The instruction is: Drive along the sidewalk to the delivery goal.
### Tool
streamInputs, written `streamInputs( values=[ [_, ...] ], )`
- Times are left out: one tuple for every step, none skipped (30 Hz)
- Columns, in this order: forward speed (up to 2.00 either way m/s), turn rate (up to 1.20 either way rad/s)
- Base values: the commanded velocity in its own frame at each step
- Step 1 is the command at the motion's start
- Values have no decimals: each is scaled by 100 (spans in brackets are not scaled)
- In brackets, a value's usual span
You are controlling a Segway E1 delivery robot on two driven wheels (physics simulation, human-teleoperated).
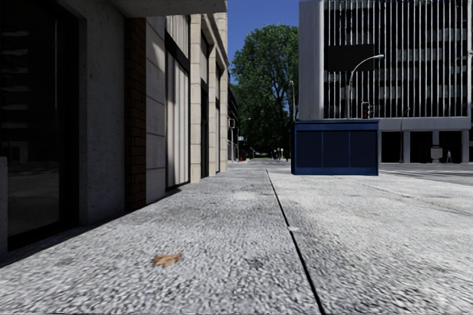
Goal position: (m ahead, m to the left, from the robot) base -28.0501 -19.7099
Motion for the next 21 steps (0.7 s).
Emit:
streamInputs(
  values=[
    [200, -31],
    [200, -31],
    [200, -31],
    [200, -31],
    [200, -31],
    [200, -31],
    [200, -31],
    [200, -31],
    [200, -31],
    [200, -31],
    [200, -31],
    [200, -31],
    [200, -31],
    [200, -31],
    [200, -31],
    [200, -31],
    [200, 0],
    [200, 0],
    [200, 0],
    [200, 0],
    [200, 0]
  ],
)
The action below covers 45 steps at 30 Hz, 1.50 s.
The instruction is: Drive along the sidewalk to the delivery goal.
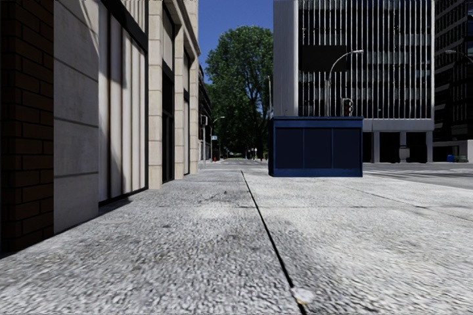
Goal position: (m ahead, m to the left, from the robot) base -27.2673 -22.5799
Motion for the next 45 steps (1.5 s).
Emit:
streamInputs(
  values=[
    [200, 0],
    [200, 0],
    [200, 0],
    [200, 0],
    [200, 0],
    [200, 0],
    [200, 0],
    [200, 0],
    [200, 0],
    [200, 0],
    [200, 0],
    [200, 0],
    [200, 0],
    [200, 0],
    [200, 0],
    [200, 0],
    [200, 0],
    [200, 0],
    [200, 0],
    [200, 0],
    [200, 0],
    [200, 0],
    [200, 0],
    [200, 0],
    [200, 0],
    [200, 0],
    [200, 0],
    [200, 0],
    [200, 0],
    [200, 0],
    [200, 0],
    [200, 0],
    [200, 0],
    [200, 0],
    [200, 0],
    [200, 0],
    [200, 0],
    [200, 0],
    [200, 0],
    [200, 0],
    [200, 0],
    [200, 0],
    [200, 0],
    [200, 0],
    [200, 0]
  ],
)
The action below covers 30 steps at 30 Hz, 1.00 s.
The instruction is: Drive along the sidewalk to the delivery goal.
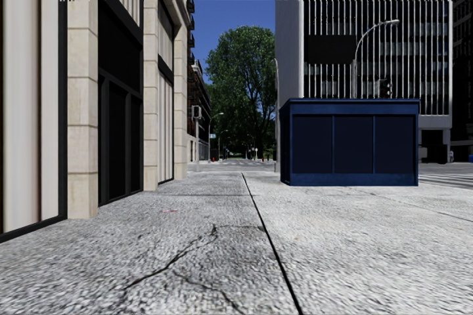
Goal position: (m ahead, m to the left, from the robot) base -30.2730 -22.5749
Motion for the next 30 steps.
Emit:
streamInputs(
  values=[
    [200, 0],
    [200, 0],
    [200, 0],
    [200, 0],
    [200, 0],
    [200, 0],
    [200, 0],
    [200, 0],
    [200, 0],
    [200, 0],
    [200, 0],
    [200, 0],
    [200, 0],
    [200, 0],
    [200, 0],
    [200, 0],
    [200, 0],
    [200, 0],
    [200, 0],
    [200, 0],
    [200, 0],
    [200, 0],
    [200, 0],
    [200, 0],
    [200, 0],
    [200, 0],
    [200, 0],
    [200, 0],
    [200, 0],
    [200, 0]
  ],
)
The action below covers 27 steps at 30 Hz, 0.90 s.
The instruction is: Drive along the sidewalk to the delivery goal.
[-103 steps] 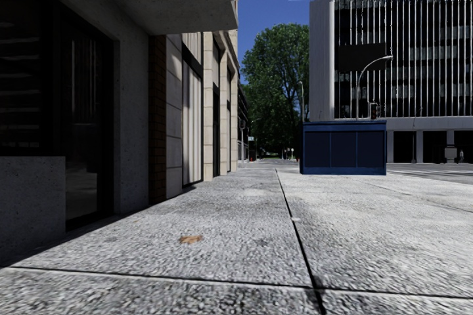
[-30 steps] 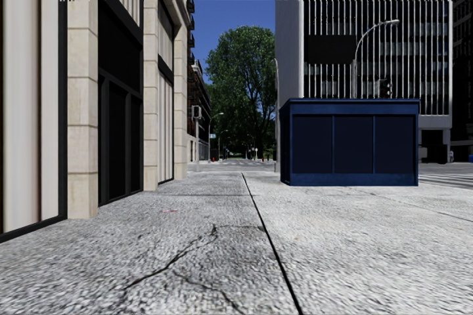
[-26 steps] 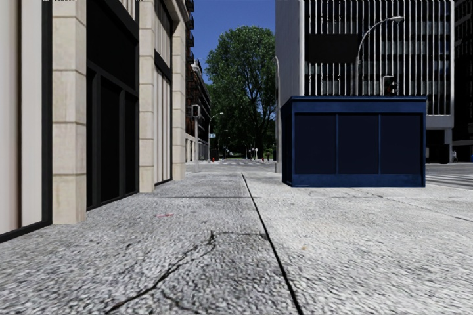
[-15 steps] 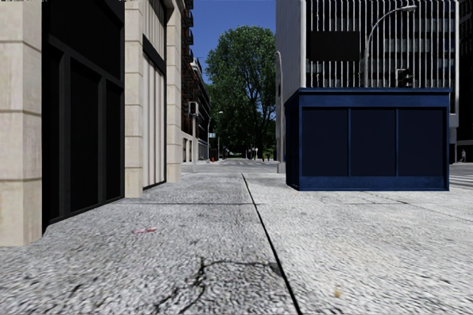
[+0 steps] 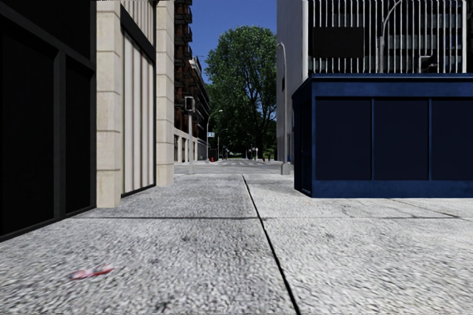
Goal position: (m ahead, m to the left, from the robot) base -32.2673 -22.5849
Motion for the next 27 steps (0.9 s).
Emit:
streamInputs(
  values=[
    [200, 0],
    [200, 0],
    [200, 0],
    [200, 0],
    [200, 0],
    [200, 0],
    [200, 0],
    [200, 0],
    [200, 0],
    [200, 0],
    [200, 0],
    [200, 0],
    [200, 0],
    [200, 0],
    [200, 0],
    [200, 0],
    [200, 0],
    [200, 0],
    [200, 0],
    [200, 0],
    [200, 0],
    [200, 0],
    [200, 0],
    [200, 0],
    [200, 0],
    [200, 0],
    [200, 0]
  ],
)
